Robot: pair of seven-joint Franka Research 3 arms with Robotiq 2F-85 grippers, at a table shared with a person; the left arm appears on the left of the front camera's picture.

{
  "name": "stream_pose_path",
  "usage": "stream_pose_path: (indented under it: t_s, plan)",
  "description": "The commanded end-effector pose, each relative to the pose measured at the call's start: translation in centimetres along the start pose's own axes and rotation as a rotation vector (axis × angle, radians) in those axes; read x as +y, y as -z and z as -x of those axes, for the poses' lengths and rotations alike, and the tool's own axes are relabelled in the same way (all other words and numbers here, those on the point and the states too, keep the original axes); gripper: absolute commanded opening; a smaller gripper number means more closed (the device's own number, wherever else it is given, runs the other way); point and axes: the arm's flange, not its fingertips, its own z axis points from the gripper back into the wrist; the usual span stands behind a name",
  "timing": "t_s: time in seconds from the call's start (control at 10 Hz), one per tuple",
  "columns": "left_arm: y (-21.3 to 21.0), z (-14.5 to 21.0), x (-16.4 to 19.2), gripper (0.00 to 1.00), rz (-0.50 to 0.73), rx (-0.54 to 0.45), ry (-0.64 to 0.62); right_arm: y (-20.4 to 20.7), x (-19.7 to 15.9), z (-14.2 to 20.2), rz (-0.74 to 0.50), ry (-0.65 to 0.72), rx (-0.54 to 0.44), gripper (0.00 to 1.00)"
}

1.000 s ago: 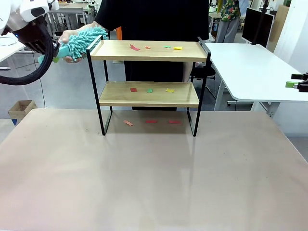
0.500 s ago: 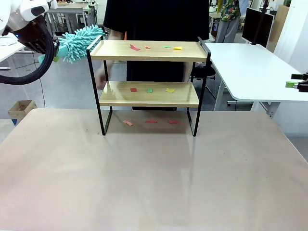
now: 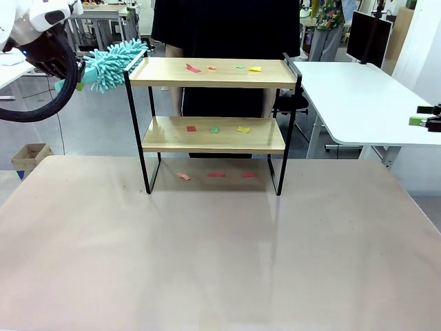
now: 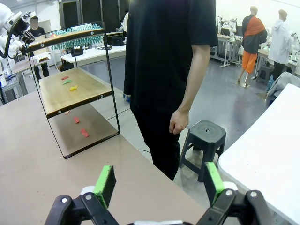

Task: Clean the shelf.
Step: Clean the specific section of the Shelf indicated by the human with the Duster.

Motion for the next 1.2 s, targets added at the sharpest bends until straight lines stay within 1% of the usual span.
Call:
stream_pose_path:
  t_s: [0.0,0.1,0.2,0.3,0.5,0.7,1.0,1.1]
  plan:
    - [-0.2,-0.1,0.1,0.0,-0.003,-0.005,0.012,0.1,0.1,-0.2,-0.003,-0.004,0.002,1.0]
    - [-0.2,-0.1,0.1,0.0,-0.003,-0.005,0.012,0.1,0.1,-0.2,-0.003,-0.004,0.002,1.0]
    - [0.0,0.0,0.0,0.13,0.0,0.0,0.0,0.1,0.1,-0.2,-0.003,-0.004,0.002,1.0]
    - [-2.3,0.5,1.3,0.13,-0.032,0.044,0.034,0.1,0.1,-0.2,-0.003,-0.004,0.002,1.0]
    - [-6.9,1.5,3.5,0.13,-0.072,0.191,0.107,0.1,0.1,-0.2,-0.003,-0.004,0.002,1.0]
    - [-11.4,2.9,4.5,0.13,-0.066,0.353,0.218,0.1,0.1,-0.2,-0.003,-0.004,0.002,1.0]
    - [-17.2,5.7,3.4,0.13,0.017,0.587,0.449,0.1,0.1,-0.2,-0.003,-0.004,0.002,1.0]
    - [-18.2,6.7,2.7,0.13,0.092,0.628,0.506,0.1,0.1,-0.2,-0.003,-0.004,0.002,1.0]
